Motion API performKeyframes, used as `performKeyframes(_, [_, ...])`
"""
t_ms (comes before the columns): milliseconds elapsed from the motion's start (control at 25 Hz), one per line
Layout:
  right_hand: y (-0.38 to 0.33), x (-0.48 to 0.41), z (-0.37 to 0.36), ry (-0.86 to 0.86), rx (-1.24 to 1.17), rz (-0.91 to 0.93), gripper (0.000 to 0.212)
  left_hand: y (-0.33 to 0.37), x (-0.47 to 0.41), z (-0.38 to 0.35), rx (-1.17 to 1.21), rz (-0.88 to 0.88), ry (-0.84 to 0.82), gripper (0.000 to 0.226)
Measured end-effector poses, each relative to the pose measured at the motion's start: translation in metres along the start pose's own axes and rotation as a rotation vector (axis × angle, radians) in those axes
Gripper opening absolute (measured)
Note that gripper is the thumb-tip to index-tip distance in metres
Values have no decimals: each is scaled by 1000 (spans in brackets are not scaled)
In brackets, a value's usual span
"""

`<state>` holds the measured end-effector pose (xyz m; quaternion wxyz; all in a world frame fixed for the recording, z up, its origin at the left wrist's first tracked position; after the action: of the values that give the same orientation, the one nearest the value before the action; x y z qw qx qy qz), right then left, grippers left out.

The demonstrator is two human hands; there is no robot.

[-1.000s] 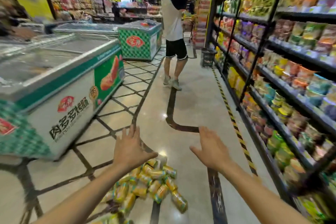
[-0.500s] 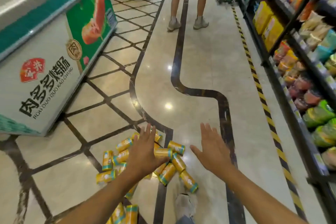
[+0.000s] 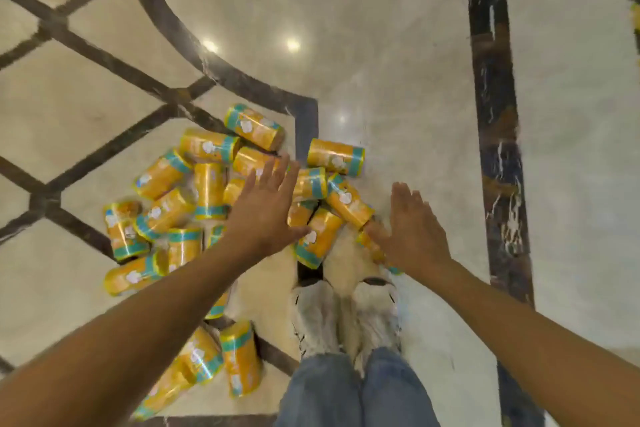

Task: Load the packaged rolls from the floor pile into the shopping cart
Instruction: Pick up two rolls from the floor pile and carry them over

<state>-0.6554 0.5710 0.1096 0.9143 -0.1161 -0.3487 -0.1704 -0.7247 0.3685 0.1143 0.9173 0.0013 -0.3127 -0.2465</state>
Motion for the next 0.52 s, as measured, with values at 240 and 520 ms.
performKeyframes(240, [33, -73, -123, -146, -20, -92, 94, -32, -81, -98, -19, -92, -21, 101])
performKeyframes(520, [43, -102, -174, -90, -16, -104, 73, -45, -111, -127, -97, -191, 216, 82])
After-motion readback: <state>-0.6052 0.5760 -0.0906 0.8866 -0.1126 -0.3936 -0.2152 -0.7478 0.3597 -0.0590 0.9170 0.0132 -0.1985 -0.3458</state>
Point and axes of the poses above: each hand's wrist, its own x-axis away from the middle knuckle, its own z-axis out of the back of the hand, y = z × x, the point moved 2 cm from there along -x, towards the middle knuckle, and after that the axes turned 6 degrees about -z, right-handed, at the moved point
